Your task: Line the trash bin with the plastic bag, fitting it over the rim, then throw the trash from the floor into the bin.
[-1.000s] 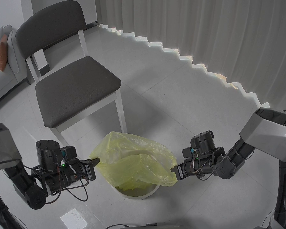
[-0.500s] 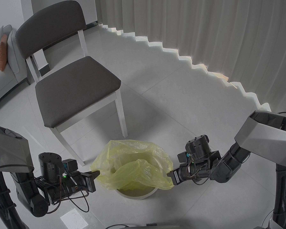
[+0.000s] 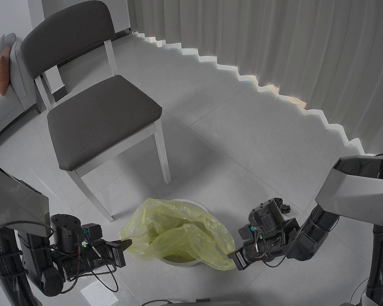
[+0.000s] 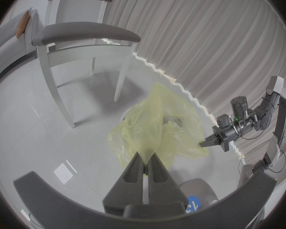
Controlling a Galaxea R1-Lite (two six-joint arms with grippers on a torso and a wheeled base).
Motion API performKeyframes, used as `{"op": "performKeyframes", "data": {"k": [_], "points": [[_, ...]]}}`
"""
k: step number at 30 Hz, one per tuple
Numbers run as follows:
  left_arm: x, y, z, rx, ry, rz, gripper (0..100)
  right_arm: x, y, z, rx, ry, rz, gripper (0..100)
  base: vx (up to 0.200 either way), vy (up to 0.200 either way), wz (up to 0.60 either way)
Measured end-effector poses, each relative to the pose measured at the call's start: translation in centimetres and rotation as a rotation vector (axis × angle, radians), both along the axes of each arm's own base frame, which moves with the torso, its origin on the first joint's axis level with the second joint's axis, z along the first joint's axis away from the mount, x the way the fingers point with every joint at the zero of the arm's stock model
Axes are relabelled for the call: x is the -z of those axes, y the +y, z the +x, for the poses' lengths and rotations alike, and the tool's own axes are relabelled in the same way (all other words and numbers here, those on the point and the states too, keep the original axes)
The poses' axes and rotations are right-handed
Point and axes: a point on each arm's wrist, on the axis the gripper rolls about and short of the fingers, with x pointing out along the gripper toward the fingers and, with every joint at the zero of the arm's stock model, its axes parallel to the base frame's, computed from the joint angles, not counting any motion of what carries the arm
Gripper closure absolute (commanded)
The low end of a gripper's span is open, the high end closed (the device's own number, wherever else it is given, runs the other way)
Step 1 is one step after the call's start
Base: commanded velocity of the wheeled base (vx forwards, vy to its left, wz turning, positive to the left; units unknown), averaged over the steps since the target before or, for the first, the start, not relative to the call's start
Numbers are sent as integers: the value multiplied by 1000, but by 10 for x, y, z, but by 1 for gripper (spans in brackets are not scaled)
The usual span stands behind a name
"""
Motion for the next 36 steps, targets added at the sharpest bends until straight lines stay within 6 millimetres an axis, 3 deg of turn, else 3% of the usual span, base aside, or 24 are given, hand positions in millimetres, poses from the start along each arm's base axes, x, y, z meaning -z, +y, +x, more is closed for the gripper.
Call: {"op": "performKeyframes", "data": {"k": [5, 10, 21, 29, 36], "points": [[4, 12, 3, 17, 18, -11, 100, -1, -29, -4, -5, -8, -57, 100, 0, 0, 0], [8, 28, 7, 32, 18, -8, 100, -3, -46, 0, 25, -11, -67, 100, 0, 0, 0], [15, 47, 13, 15, -1, 40, 100, 1, -49, 15, 48, -30, -61, 100, 0, 0, 0], [22, 61, 21, 40, -15, 33, 100, 7, -65, 25, 74, -38, -82, 100, 0, 0, 0], [25, 59, 23, 50, -11, 32, 100, 9, -62, 23, 59, -31, -86, 100, 0, 0, 0]]}}
